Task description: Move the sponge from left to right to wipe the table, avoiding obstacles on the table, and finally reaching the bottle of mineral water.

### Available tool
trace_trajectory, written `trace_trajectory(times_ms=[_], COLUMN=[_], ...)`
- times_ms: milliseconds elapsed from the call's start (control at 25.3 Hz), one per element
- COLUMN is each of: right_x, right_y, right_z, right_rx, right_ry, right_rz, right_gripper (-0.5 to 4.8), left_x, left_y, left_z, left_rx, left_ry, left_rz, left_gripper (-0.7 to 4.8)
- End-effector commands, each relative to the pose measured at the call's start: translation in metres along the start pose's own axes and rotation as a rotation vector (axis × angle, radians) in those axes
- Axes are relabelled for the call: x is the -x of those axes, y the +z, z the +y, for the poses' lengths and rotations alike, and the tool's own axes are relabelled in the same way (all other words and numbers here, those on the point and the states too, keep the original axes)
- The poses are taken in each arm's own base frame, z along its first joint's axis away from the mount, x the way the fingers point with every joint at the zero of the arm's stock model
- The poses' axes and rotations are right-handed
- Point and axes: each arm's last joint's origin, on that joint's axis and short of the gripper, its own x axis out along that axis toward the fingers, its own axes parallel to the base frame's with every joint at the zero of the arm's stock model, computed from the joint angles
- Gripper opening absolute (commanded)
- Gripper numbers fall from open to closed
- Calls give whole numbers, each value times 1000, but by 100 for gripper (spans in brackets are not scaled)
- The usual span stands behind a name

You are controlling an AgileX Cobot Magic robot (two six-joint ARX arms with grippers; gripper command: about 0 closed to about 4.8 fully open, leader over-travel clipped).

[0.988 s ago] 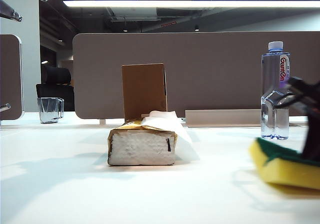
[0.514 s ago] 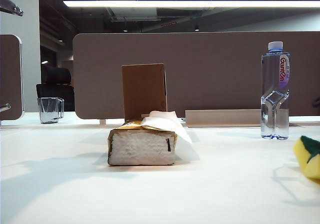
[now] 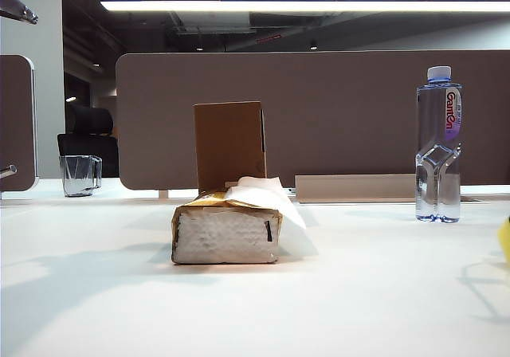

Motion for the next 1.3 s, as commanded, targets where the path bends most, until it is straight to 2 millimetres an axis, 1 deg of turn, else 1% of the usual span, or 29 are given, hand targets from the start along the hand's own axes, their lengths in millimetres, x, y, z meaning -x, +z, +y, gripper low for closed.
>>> trace_trajectory(times_ms=[40, 198, 474, 593, 711, 869, 909, 1067, 1185, 1304], right_x=[-9, -11, -22, -23, -26, -38, -45, -64, -70, -70], right_y=[-19, -13, 17, 30, 39, 52, 57, 70, 82, 93], right_z=[-17, -17, -17, -11, -6, 1, 5, 14, 18, 23], right_rx=[-31, -26, -6, 19, 37, 65, 80, 115, 120, 130], right_ry=[-314, -335, -331, -321, -314, -307, -304, -277, -250, -240], right_rz=[113, 92, 93, 48, 39, 58, 75, 84, 69, 44], right_gripper=[-9, -9, -9, -9, -9, -9, -9, -9, -9, -9], left_x=[2, 2, 2, 2, 2, 2, 2, 2, 2, 2], left_y=[3, 3, 3, 4, 4, 5, 5, 5, 5, 5], left_z=[-1, -1, -1, -1, -1, -1, -1, -1, -1, -1], left_rx=[-10, -11, -11, -12, -14, -17, -18, -18, -18, -18], left_ry=[-6, -6, -6, -6, -6, -7, -7, -6, -6, -6], left_rz=[-20, -20, -20, -22, -27, -32, -34, -34, -34, -34], left_gripper=[341, 341, 341, 341, 341, 341, 341, 341, 341, 341])
